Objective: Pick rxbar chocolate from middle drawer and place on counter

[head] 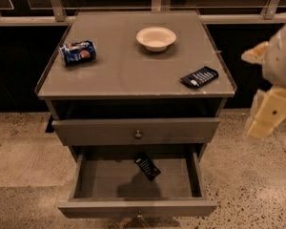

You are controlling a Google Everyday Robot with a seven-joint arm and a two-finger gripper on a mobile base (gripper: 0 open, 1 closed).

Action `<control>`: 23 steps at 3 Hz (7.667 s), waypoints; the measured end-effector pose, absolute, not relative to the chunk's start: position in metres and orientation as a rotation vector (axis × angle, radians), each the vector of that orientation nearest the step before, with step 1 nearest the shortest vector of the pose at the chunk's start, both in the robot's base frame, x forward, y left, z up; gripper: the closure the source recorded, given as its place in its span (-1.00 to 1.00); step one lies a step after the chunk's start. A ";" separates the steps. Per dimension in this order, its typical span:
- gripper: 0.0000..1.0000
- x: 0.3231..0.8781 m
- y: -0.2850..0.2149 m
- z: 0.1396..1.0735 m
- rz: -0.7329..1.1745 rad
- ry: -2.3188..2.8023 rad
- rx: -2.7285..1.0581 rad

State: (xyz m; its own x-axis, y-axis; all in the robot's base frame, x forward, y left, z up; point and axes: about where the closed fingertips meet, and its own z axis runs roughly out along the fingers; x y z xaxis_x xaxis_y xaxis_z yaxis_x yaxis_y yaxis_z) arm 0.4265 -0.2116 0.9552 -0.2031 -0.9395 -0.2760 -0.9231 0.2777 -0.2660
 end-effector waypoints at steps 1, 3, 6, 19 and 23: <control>-1.00 0.412 -0.198 0.883 0.163 2.171 -1.567; -1.00 0.419 -0.174 0.786 0.328 2.184 -1.459; -1.00 0.402 -0.162 0.621 0.504 2.360 -1.142; -1.00 0.565 -0.036 0.452 0.512 2.141 -1.035; -1.00 0.584 -0.032 0.382 0.454 2.193 -0.971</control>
Offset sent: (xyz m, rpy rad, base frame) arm -0.0025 0.0640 -0.2714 0.4498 0.1899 -0.1074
